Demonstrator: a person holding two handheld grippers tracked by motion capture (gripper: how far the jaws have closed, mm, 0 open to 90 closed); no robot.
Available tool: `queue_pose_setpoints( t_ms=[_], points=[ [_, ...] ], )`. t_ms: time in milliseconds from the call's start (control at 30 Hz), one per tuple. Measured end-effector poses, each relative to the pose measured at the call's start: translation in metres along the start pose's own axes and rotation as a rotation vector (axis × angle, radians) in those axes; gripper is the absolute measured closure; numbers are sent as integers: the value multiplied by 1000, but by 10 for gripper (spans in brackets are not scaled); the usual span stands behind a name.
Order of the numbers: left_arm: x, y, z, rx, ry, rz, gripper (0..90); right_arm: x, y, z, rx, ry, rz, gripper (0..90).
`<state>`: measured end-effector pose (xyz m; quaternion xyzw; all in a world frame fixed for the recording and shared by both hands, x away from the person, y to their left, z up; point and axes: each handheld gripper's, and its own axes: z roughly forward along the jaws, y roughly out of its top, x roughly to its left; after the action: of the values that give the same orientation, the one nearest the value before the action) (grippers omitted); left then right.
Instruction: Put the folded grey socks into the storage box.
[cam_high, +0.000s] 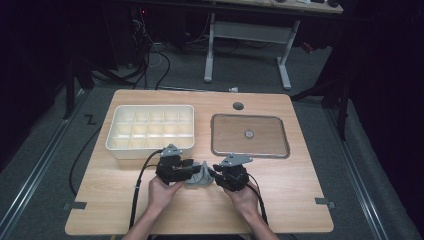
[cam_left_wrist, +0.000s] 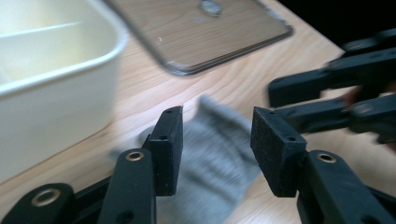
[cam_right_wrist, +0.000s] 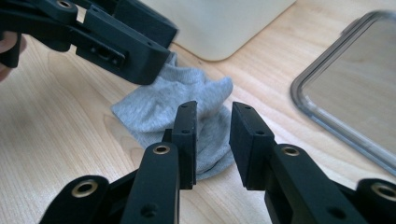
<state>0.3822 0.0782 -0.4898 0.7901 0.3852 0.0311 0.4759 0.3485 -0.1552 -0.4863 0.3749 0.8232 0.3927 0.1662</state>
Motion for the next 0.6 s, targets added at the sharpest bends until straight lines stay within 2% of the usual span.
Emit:
queue_pose_setpoints(
  t_ms=[67, 167, 233, 367, 500, 600],
  points=[
    [3, -6, -5, 2, 52, 2, 541, 5, 4, -4, -10, -19, -24, 732],
    [10, -14, -6, 18, 91, -20, 537, 14, 12, -7, -20, -16, -50, 740],
    [14, -17, -4, 27, 99, -43, 533, 20, 18, -5, -16, -11, -72, 742],
    [16, -22, 2, 51, 109, -47, 516, 24, 24, 7, 19, 1, -89, 743],
    [14, -29, 5, 49, 100, -55, 504, 16, 18, 23, 83, -2, -22, 718],
    [14, -31, 7, 57, 88, -56, 496, 9, 12, 29, 106, 12, 35, 709]
  ],
)
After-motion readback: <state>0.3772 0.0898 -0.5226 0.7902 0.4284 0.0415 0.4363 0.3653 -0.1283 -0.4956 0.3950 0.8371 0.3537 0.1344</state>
